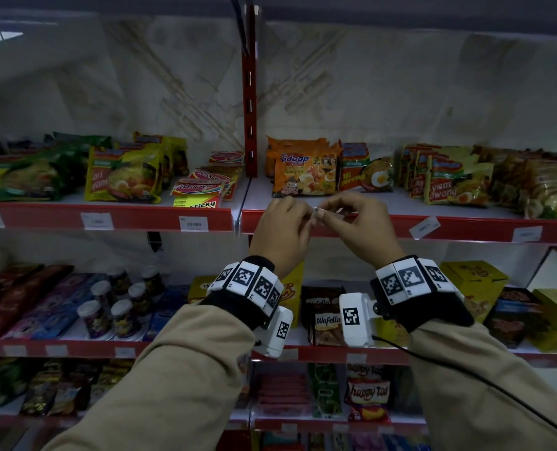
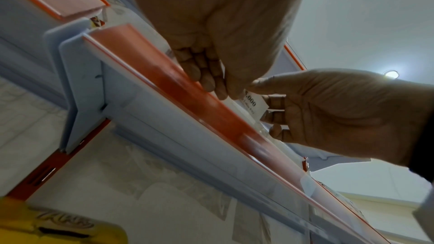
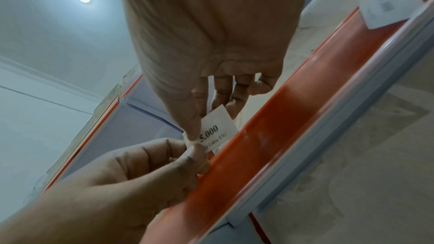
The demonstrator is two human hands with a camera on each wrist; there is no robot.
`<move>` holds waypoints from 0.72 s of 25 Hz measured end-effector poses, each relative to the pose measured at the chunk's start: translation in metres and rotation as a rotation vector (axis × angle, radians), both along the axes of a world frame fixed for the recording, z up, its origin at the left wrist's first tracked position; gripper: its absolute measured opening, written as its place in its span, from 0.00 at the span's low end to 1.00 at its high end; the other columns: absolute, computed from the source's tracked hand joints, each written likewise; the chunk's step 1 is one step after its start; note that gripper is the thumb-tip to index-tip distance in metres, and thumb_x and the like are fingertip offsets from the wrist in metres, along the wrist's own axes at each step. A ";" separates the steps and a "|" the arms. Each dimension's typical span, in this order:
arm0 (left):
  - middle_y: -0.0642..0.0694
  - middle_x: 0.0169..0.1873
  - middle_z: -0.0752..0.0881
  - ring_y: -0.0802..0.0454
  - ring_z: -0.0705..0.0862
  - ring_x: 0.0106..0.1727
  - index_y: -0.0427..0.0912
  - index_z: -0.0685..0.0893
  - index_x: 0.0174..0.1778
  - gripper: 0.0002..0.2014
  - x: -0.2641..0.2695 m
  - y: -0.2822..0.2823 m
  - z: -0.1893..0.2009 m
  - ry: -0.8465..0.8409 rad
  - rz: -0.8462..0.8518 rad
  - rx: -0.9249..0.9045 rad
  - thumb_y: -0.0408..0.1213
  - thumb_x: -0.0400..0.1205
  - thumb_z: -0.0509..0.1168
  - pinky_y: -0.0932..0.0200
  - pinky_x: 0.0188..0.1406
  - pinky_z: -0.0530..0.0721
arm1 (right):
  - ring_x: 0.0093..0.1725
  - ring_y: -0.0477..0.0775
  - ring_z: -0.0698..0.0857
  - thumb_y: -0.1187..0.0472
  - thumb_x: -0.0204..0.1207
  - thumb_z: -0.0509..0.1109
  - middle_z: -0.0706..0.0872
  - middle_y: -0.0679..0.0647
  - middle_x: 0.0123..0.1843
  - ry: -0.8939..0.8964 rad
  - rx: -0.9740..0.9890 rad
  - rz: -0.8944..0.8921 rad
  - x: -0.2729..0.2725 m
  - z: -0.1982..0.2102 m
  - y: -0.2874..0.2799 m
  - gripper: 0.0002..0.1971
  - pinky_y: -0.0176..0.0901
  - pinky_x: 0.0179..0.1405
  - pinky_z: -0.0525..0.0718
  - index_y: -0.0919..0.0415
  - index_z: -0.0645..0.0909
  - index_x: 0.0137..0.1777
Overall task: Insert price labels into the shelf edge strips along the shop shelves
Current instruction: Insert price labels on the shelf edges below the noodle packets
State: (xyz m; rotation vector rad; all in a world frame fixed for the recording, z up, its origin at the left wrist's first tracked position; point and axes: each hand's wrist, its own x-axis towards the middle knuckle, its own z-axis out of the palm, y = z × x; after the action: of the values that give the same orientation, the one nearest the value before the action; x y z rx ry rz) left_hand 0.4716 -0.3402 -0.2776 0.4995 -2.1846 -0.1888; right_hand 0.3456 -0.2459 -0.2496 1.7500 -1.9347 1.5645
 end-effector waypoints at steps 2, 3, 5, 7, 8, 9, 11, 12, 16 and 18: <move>0.43 0.45 0.80 0.45 0.74 0.51 0.38 0.82 0.48 0.06 0.000 0.001 0.000 0.003 0.001 0.004 0.37 0.83 0.64 0.53 0.46 0.73 | 0.40 0.39 0.82 0.61 0.74 0.75 0.87 0.46 0.39 0.003 -0.001 0.012 0.000 0.003 0.000 0.01 0.39 0.42 0.82 0.57 0.87 0.42; 0.43 0.45 0.80 0.45 0.74 0.51 0.38 0.82 0.48 0.06 0.001 0.001 0.000 0.004 0.002 0.004 0.37 0.83 0.64 0.54 0.45 0.73 | 0.39 0.36 0.82 0.61 0.74 0.75 0.86 0.44 0.39 -0.002 -0.022 0.017 0.000 0.004 0.001 0.01 0.34 0.41 0.81 0.57 0.87 0.42; 0.43 0.45 0.80 0.46 0.74 0.50 0.38 0.81 0.47 0.06 0.001 0.000 0.000 0.007 0.003 -0.002 0.38 0.83 0.64 0.55 0.45 0.72 | 0.38 0.34 0.82 0.61 0.74 0.74 0.86 0.41 0.39 -0.019 -0.079 0.010 -0.002 0.005 0.005 0.01 0.27 0.39 0.79 0.57 0.87 0.43; 0.44 0.45 0.80 0.46 0.74 0.51 0.38 0.81 0.47 0.07 0.001 0.001 -0.001 0.009 0.009 0.000 0.39 0.83 0.64 0.55 0.46 0.72 | 0.39 0.36 0.83 0.61 0.74 0.75 0.87 0.43 0.40 -0.027 -0.064 -0.001 -0.007 0.004 0.009 0.01 0.29 0.40 0.81 0.56 0.87 0.44; 0.44 0.45 0.80 0.46 0.74 0.51 0.38 0.81 0.47 0.07 0.001 0.001 -0.001 0.006 0.012 0.005 0.39 0.83 0.64 0.55 0.46 0.72 | 0.40 0.39 0.84 0.61 0.74 0.75 0.87 0.46 0.40 -0.031 -0.021 0.000 -0.010 0.002 0.011 0.01 0.33 0.41 0.83 0.56 0.86 0.44; 0.44 0.45 0.80 0.46 0.74 0.51 0.38 0.81 0.48 0.07 0.001 0.002 0.000 0.004 0.011 0.011 0.39 0.83 0.64 0.55 0.47 0.72 | 0.41 0.44 0.85 0.62 0.74 0.75 0.88 0.48 0.41 -0.027 0.030 0.000 -0.011 0.001 0.013 0.02 0.37 0.43 0.85 0.56 0.87 0.45; 0.44 0.47 0.80 0.46 0.75 0.52 0.39 0.81 0.50 0.08 0.003 0.004 0.003 -0.016 0.006 0.005 0.40 0.82 0.65 0.55 0.48 0.73 | 0.43 0.50 0.87 0.63 0.75 0.74 0.88 0.50 0.40 0.017 0.077 -0.028 -0.014 -0.003 0.014 0.02 0.43 0.45 0.85 0.56 0.86 0.45; 0.45 0.48 0.80 0.46 0.75 0.53 0.40 0.81 0.52 0.09 0.006 0.004 0.005 -0.046 0.018 -0.015 0.42 0.82 0.66 0.56 0.49 0.72 | 0.43 0.51 0.86 0.62 0.75 0.73 0.87 0.49 0.40 0.042 0.059 -0.054 -0.014 -0.003 0.014 0.02 0.43 0.45 0.84 0.55 0.86 0.45; 0.47 0.51 0.80 0.46 0.75 0.55 0.44 0.79 0.55 0.10 0.021 -0.004 0.009 -0.136 0.136 -0.063 0.44 0.81 0.65 0.54 0.53 0.71 | 0.46 0.50 0.84 0.60 0.78 0.69 0.85 0.47 0.43 0.144 -0.015 -0.130 -0.015 0.002 0.006 0.03 0.51 0.48 0.84 0.54 0.84 0.47; 0.47 0.50 0.81 0.46 0.76 0.54 0.44 0.79 0.55 0.10 0.027 -0.006 0.009 -0.125 0.140 -0.044 0.43 0.81 0.65 0.54 0.52 0.71 | 0.49 0.54 0.82 0.58 0.78 0.68 0.85 0.48 0.46 0.240 0.071 -0.157 -0.013 0.002 0.000 0.04 0.58 0.51 0.82 0.53 0.84 0.49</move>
State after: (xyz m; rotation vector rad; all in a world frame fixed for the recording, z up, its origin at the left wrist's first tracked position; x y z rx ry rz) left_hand 0.4981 -0.3462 -0.2689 0.6519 -2.2590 -0.0347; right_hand 0.3324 -0.2463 -0.2481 1.6768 -1.9744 1.1895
